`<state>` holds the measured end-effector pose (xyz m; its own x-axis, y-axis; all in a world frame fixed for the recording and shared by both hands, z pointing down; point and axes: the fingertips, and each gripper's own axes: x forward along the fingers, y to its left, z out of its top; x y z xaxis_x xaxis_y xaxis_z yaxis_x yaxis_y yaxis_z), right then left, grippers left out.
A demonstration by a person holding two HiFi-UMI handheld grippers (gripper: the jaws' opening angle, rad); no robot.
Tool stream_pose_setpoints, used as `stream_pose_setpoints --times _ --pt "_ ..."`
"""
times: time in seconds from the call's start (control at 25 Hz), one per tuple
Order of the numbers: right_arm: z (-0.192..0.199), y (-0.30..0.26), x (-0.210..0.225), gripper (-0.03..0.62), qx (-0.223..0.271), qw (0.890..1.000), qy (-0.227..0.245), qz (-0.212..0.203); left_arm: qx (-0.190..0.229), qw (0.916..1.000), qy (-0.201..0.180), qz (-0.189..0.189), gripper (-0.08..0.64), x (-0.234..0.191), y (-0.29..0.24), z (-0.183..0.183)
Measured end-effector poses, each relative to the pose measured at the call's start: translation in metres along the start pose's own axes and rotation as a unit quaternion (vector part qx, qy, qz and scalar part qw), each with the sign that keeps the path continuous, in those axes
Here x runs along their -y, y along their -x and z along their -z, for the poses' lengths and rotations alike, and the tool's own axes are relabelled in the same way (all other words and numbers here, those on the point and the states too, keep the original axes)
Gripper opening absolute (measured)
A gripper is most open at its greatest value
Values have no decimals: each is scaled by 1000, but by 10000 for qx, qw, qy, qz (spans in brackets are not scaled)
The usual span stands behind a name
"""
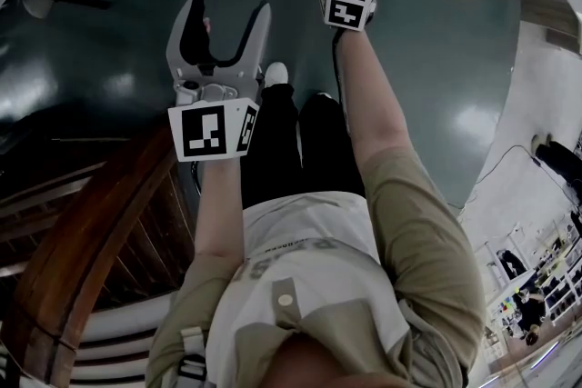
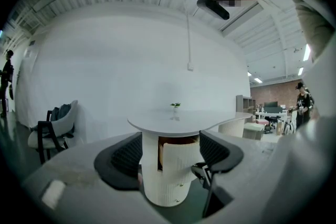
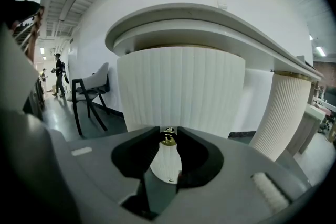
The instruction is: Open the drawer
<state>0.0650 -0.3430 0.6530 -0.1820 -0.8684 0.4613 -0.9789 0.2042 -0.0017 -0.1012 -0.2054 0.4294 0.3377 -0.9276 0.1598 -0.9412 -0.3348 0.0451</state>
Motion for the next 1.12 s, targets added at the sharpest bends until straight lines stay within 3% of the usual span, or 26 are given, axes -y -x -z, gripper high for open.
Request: stream_pose_setpoints --times 1.12 --pt "45 74 -13 107 -55 9990 -268 -344 -50 10000 -13 47 345 23 7 -5"
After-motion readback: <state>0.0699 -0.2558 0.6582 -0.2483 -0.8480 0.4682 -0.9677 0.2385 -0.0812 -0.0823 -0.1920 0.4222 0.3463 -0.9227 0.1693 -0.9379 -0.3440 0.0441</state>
